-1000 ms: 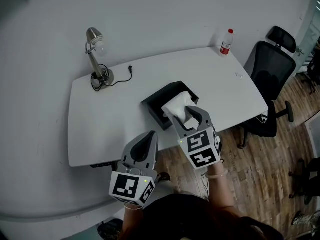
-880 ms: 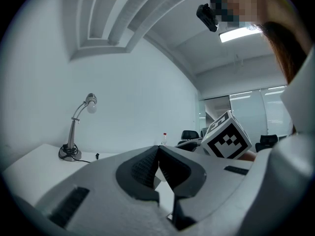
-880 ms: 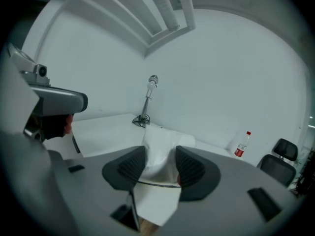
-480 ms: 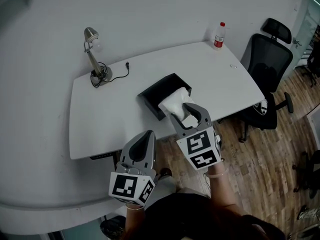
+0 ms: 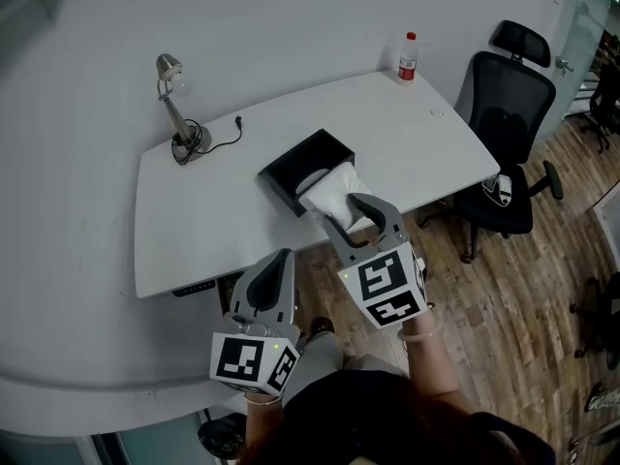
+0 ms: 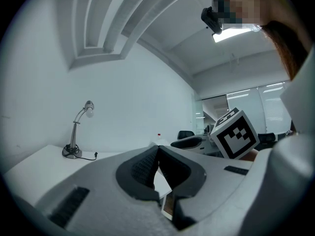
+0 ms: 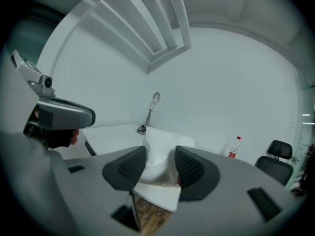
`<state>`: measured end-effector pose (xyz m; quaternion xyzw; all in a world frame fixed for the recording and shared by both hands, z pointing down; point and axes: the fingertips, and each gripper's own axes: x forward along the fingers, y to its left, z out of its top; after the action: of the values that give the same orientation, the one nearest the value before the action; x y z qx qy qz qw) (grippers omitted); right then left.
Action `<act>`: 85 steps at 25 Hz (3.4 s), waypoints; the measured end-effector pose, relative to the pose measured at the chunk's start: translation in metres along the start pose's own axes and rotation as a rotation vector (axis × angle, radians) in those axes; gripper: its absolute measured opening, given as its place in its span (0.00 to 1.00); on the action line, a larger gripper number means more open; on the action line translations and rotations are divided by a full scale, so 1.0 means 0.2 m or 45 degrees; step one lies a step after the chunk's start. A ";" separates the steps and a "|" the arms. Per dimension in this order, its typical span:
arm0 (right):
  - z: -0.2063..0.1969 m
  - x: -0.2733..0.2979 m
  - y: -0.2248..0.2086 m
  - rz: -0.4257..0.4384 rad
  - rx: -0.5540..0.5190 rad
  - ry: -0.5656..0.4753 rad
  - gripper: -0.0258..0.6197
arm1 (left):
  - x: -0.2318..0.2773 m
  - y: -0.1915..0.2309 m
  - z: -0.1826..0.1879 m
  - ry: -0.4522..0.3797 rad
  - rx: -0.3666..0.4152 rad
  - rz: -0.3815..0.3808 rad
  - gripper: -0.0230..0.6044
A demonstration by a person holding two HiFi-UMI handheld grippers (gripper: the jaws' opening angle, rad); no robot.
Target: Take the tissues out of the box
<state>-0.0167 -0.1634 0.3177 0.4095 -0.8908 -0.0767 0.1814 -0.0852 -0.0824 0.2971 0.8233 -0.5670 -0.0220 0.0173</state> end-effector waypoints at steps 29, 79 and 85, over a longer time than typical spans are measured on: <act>0.02 -0.50 0.12 -0.010 0.055 -0.177 0.34 | -0.26 -0.32 0.04 -0.014 0.076 -0.008 0.08; 0.05 -0.97 0.20 -0.035 0.037 -0.319 0.33 | -0.39 -0.54 0.07 -0.058 0.128 -0.038 0.08; 0.07 -0.96 0.20 -0.033 0.035 -0.325 0.33 | -0.37 -0.53 0.07 -0.059 0.129 -0.044 0.08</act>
<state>0.0646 0.0088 0.2671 0.4105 -0.9022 -0.1183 0.0600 -0.0138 0.0251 0.2780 0.8320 -0.5533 -0.0123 -0.0380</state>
